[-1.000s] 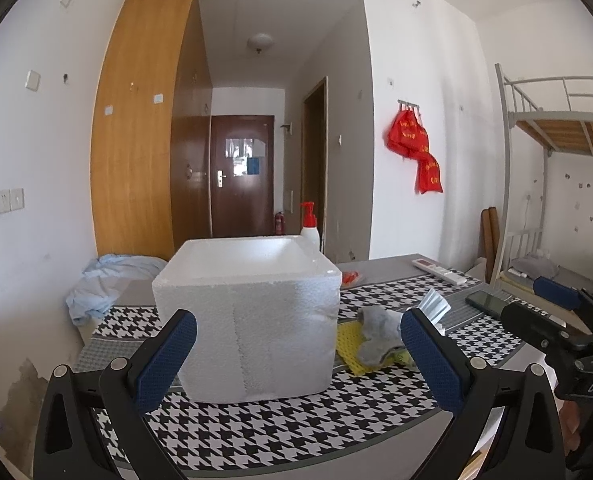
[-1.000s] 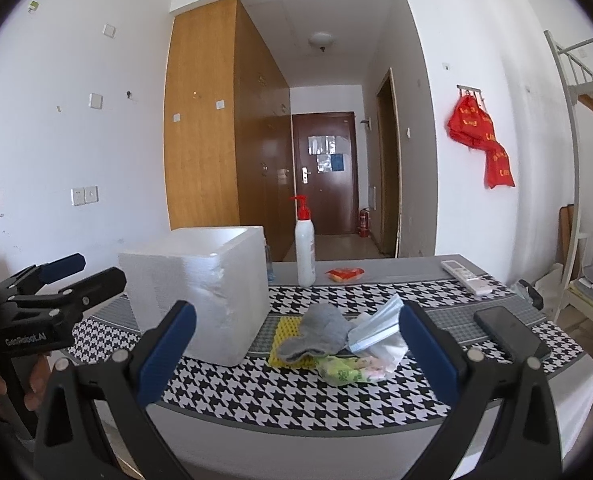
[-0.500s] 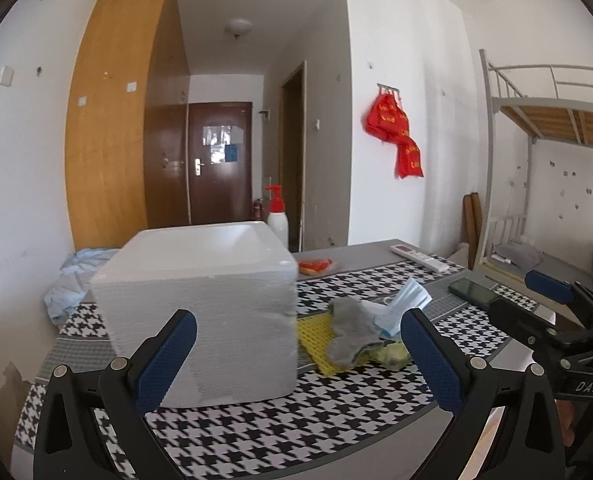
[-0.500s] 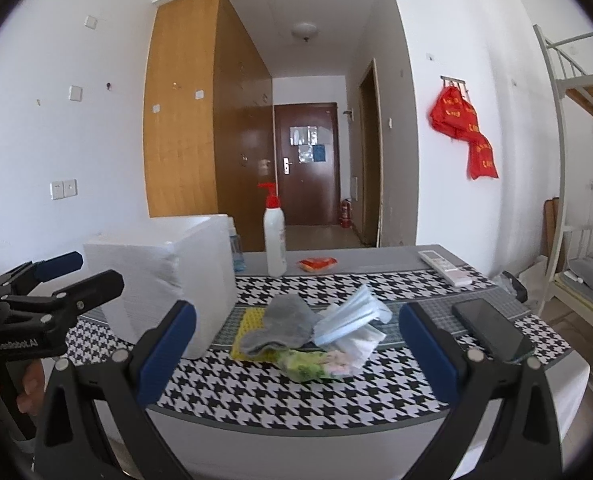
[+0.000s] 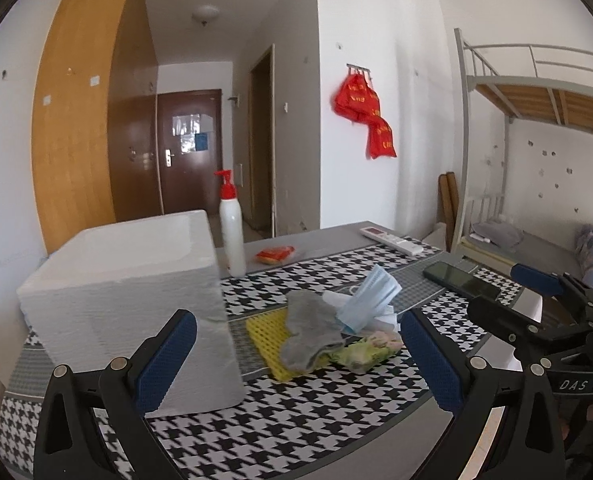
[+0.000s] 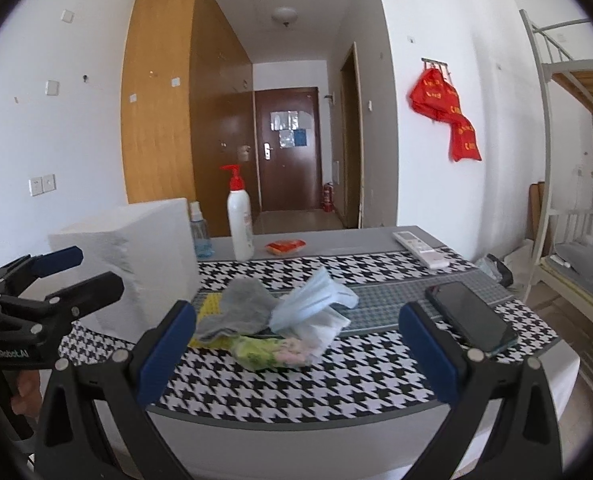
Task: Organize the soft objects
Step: 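Move the left tool to the grey sock while the right tool approaches the blue mask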
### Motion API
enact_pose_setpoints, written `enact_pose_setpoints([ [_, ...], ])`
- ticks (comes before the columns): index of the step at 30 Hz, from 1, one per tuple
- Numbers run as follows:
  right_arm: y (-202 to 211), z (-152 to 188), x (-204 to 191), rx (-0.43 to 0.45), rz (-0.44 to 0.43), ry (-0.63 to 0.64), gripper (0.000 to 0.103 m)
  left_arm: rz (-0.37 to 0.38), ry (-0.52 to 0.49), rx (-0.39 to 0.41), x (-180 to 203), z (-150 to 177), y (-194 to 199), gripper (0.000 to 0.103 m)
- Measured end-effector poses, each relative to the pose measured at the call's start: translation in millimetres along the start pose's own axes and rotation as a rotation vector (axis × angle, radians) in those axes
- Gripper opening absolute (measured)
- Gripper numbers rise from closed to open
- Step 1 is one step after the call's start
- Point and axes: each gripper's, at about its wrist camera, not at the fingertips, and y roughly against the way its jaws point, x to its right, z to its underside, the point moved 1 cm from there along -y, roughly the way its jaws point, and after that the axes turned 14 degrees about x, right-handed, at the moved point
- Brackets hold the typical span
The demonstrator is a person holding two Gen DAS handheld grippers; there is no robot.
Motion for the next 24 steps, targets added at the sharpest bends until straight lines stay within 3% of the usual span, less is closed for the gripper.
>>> enact_pose_setpoints([
  [13, -18, 5, 27, -0.032, 0.047, -0.014, 0.103, 0.061, -0.004, -0.060, 19, 8, -35, 0.102],
  [24, -35, 12, 46, -0.063, 0.046, -0.036, 0.103, 0.046, -0.014, -0.137, 29, 16, -73, 0.102],
])
